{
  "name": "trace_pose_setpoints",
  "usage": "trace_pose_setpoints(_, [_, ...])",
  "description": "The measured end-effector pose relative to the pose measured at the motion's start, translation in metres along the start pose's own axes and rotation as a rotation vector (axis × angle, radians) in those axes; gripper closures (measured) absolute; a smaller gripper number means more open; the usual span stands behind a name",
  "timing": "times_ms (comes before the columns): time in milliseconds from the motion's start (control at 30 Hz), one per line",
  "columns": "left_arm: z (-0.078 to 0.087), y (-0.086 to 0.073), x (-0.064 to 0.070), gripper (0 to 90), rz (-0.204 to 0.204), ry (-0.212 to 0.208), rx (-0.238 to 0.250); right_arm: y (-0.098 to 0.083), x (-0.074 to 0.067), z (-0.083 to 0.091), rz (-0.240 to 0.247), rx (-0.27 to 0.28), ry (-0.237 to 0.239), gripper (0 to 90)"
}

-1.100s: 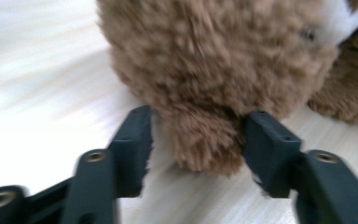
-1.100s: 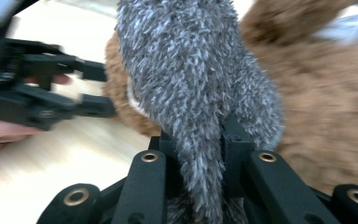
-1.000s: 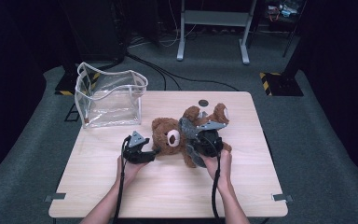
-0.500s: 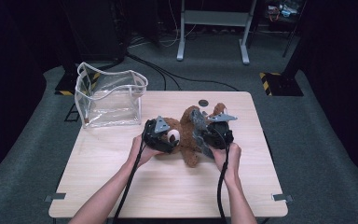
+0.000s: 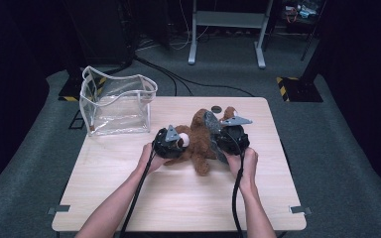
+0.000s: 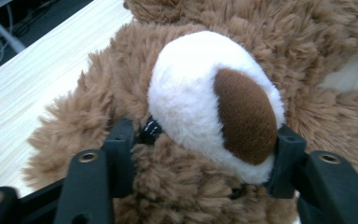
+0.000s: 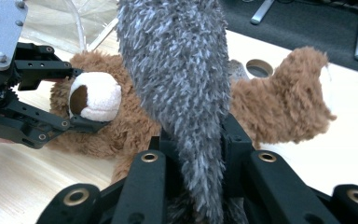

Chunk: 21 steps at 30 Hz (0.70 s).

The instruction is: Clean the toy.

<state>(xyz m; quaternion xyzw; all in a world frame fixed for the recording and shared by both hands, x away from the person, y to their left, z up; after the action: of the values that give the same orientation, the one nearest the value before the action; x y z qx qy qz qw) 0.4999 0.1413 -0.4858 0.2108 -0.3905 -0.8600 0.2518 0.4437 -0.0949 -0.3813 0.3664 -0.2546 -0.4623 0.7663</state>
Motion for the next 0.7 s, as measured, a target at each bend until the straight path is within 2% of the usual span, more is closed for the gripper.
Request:
trace_pose_setpoints(100, [0.002,-0.001,-0.002,47.6,-0.016,-0.031,0.015,0.006,-0.002,0.001,0.01,0.002,-0.002,75.1])
trace_pose_setpoints(167, [0.003,-0.003,-0.003,48.2,-0.027,-0.054,0.027,0.011,-0.004,0.001,0.033,0.005,0.003,75.1])
trace_pose_setpoints(267, [0.003,-0.004,-0.005,48.4,-0.035,-0.078,0.039,0.023,-0.014,-0.002,0.071,0.004,0.017,75.0])
trace_pose_setpoints(333, [0.004,-0.004,-0.006,48.4,-0.042,-0.098,0.039,0.03,-0.023,-0.008,0.098,-0.019,0.028,75.0])
trace_pose_setpoints(433, [0.004,-0.004,-0.006,48.3,-0.048,-0.098,0.043,0.039,-0.037,-0.029,0.168,-0.099,0.058,75.0])
trace_pose_setpoints(533, [0.005,-0.004,-0.004,48.0,-0.048,-0.079,0.047,0.043,-0.046,-0.064,0.227,-0.199,0.053,75.0])
trace_pose_setpoints(567, [0.004,-0.005,-0.003,48.0,-0.042,-0.077,0.052,0.044,-0.046,-0.076,0.234,-0.225,0.041,75.0])
trace_pose_setpoints(600, [0.005,-0.005,-0.003,48.0,-0.056,-0.071,0.049,0.045,-0.045,-0.085,0.239,-0.243,0.038,75.1])
trace_pose_setpoints(633, [0.004,-0.005,-0.003,47.9,-0.055,-0.065,0.05,0.045,-0.044,-0.092,0.213,-0.26,0.039,75.2])
trace_pose_setpoints(700, [0.004,-0.006,-0.002,47.9,-0.047,-0.063,0.056,0.049,-0.042,-0.1,0.204,-0.278,0.033,75.3])
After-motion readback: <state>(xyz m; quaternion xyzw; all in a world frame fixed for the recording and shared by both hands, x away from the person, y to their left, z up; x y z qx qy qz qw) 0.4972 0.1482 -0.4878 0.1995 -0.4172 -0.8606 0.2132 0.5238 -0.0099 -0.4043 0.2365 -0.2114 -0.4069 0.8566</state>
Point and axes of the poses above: each handheld gripper's, and its own axes: z roughly backward along the jaws, y roughly out of its top, x roughly to its right, the point moved 1 cm from there along -z, roughly forward along the jaws
